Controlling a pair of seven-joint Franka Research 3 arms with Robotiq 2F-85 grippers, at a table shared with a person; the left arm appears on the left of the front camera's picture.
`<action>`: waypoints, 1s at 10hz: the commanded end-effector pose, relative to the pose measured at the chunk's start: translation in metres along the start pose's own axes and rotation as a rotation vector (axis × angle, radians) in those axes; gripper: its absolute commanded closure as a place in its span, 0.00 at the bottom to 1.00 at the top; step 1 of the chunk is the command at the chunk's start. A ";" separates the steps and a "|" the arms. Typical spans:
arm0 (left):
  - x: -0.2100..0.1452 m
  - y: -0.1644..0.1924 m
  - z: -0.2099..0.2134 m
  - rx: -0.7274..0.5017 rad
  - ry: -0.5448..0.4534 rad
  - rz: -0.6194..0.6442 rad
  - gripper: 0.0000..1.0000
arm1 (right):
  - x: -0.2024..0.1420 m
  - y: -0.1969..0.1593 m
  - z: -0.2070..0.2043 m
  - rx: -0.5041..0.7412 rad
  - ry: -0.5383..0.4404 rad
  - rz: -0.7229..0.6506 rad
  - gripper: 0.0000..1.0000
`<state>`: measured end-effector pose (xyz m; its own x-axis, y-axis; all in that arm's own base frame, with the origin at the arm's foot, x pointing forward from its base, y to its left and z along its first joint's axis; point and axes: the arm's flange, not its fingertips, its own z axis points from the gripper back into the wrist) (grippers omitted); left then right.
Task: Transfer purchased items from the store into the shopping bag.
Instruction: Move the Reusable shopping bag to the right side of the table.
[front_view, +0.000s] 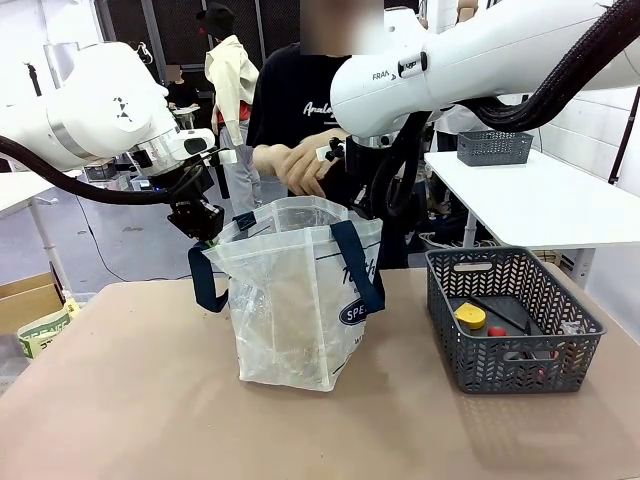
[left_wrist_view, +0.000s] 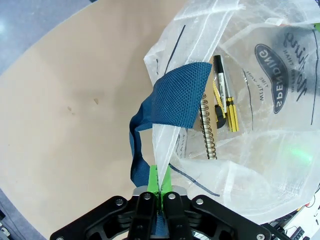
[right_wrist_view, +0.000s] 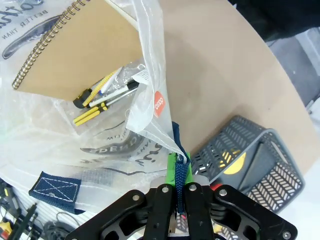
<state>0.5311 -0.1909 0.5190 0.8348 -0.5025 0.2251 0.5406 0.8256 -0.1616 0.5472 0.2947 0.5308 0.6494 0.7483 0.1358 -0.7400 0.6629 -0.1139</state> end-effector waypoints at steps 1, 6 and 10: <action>-0.001 0.001 0.003 0.002 -0.006 0.002 1.00 | -0.001 -0.002 -0.001 -0.001 0.002 -0.002 1.00; -0.001 0.001 0.003 0.002 -0.006 0.002 1.00 | -0.001 -0.002 -0.001 -0.001 0.002 -0.002 1.00; -0.001 0.001 0.003 0.002 -0.006 0.002 1.00 | -0.001 -0.002 -0.001 -0.001 0.002 -0.002 1.00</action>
<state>0.5311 -0.1909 0.5190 0.8348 -0.5025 0.2252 0.5405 0.8257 -0.1616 0.5473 0.2947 0.5308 0.6493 0.7483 0.1358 -0.7400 0.6629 -0.1139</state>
